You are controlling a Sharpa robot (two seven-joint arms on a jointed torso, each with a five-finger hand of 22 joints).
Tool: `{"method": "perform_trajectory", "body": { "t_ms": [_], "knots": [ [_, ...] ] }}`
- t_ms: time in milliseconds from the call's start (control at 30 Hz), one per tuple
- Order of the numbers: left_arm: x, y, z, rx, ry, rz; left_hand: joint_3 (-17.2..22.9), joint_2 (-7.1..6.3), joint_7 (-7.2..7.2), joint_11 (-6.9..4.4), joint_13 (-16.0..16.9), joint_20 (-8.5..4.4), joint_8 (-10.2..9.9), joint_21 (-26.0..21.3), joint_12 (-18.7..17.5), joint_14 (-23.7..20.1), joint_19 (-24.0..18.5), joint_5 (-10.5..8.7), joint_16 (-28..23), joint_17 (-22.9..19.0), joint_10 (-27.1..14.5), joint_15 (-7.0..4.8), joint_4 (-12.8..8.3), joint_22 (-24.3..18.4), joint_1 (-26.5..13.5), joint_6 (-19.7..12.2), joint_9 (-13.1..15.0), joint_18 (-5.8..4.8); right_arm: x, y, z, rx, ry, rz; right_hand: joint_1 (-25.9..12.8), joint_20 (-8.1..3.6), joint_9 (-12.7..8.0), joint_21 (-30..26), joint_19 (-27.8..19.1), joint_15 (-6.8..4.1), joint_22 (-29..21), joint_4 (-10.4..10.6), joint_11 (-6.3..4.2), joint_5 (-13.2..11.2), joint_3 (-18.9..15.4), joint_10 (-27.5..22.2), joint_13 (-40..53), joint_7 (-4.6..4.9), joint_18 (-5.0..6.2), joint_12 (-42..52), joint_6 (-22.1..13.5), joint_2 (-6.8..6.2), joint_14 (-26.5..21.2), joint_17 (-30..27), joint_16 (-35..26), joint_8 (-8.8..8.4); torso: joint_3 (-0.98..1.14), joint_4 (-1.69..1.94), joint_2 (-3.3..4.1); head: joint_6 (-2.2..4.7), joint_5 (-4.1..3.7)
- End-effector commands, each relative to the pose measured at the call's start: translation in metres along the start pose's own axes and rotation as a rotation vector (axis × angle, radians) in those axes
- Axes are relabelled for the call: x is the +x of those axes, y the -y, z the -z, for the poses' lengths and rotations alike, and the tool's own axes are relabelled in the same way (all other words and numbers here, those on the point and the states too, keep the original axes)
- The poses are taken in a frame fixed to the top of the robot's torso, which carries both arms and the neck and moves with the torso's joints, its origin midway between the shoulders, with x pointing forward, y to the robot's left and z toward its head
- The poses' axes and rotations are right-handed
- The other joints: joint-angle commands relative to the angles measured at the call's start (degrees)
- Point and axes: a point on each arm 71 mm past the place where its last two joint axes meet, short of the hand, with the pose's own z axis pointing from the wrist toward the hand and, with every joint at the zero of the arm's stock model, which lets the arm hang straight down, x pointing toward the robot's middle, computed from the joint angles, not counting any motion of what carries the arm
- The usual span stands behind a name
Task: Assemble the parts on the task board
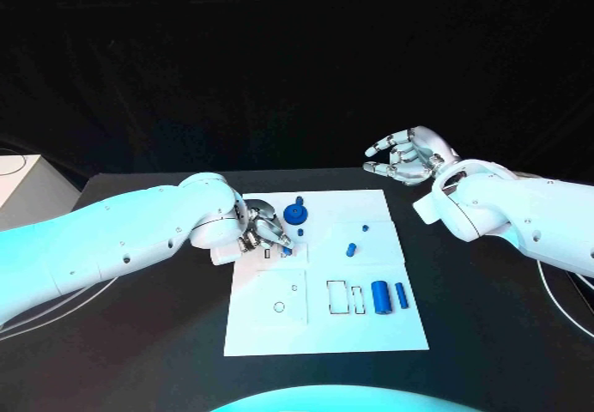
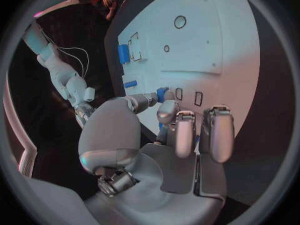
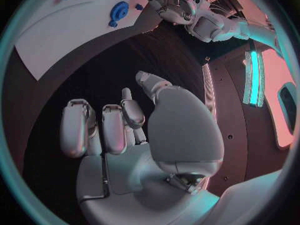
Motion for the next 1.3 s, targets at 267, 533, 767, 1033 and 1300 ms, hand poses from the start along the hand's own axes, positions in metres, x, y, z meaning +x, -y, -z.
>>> {"method": "perform_trajectory", "body": {
  "t_ms": [267,533,767,1033,1300],
  "knots": [
    [-0.0016,0.0005,0.0066,0.034,0.069,-0.004,8.97,-0.34,-1.13,-0.33,0.18,-0.57,0.42,-0.17,0.08,6.0,0.46,3.95,0.19,15.09,0.44,-0.69,-9.47,5.01,-0.9,1.22,0.81,-0.34,0.0013,0.0007,0.0014,-0.005,-0.022,0.006,-0.55,0.18,0.09,-0.42,-0.51,0.37,1.93,0.4,-0.11,-0.09,-0.02,-0.37,0.04,0.07,0.51,-0.4,-0.52,0.27,0.4,1.59,-0.22,0.07,0.06,0.07,0.01,0.03,0.24],
    [-0.0028,-0.0028,0.0095,0.024,0.122,-0.057,9.18,-0.46,-1.16,-0.39,0.35,-0.63,0.44,-0.08,0.15,6.0,0.58,5.05,0.19,15.09,0.61,-0.76,-9.89,5.21,-0.86,1.5,1.0,-0.38,0.0005,0.0011,0.0022,-0.005,-0.018,0.007,-0.62,0.19,0.09,-0.65,-0.66,0.38,1.76,0.49,-0.11,-0.06,-0.05,-0.52,-0.2,0.07,0.57,-0.69,-0.55,0.31,0.29,1.37,-0.45,0.07,0.05,0.02,0.04,-0.14,0.44],
    [-0.002,-0.0031,0.0098,0.019,0.146,-0.09,9.19,-0.54,-1.19,-0.41,0.55,-0.65,0.45,-0.01,0.28,6.0,0.66,5.39,0.19,15.09,0.78,-0.78,-10.0,5.36,-0.89,1.62,1.05,-0.42,0.0002,0.0011,0.0026,-0.006,-0.017,0.007,-0.62,0.19,0.09,-0.65,-0.66,0.38,1.76,0.49,-0.11,-0.06,-0.05,-0.52,-0.2,0.07,0.57,-0.69,-0.55,0.31,0.29,1.37,-0.45,0.07,0.06,0.0,0.07,-0.19,0.62],
    [0.0001,-0.003,0.0086,0.014,0.143,-0.104,9.2,-0.55,-1.2,-0.42,0.6,-0.65,0.45,0.02,0.31,6.0,0.71,5.48,0.19,15.09,0.82,-0.79,-10.03,5.44,-0.89,1.66,1.06,-0.43,0.0002,0.001,0.0028,-0.005,-0.017,0.007,-0.62,0.19,0.09,-0.65,-0.66,0.38,1.76,0.49,-0.11,-0.06,-0.05,-0.52,-0.2,0.07,0.57,-0.69,-0.55,0.31,0.29,1.37,-0.45,0.07,0.06,0.01,0.11,-0.38,0.63],
    [0.0056,-0.0025,0.0041,0.007,0.126,-0.118,9.29,-0.78,-1.32,-0.55,0.86,-0.73,0.32,0.12,0.4,6.0,0.84,7.69,0.19,15.09,1.21,-0.91,-10.28,5.67,-1.3,2.24,1.25,-0.48,0.0006,0.0006,0.0028,-0.006,-0.018,0.006,-0.6,0.21,0.1,-0.8,-0.77,0.38,1.66,0.53,-0.11,0.0,-0.05,-0.57,-0.24,0.07,0.62,-0.77,-0.58,0.35,0.26,1.32,-0.51,0.08,0.03,0.0,0.11,-0.63,0.83]
  ]
}}
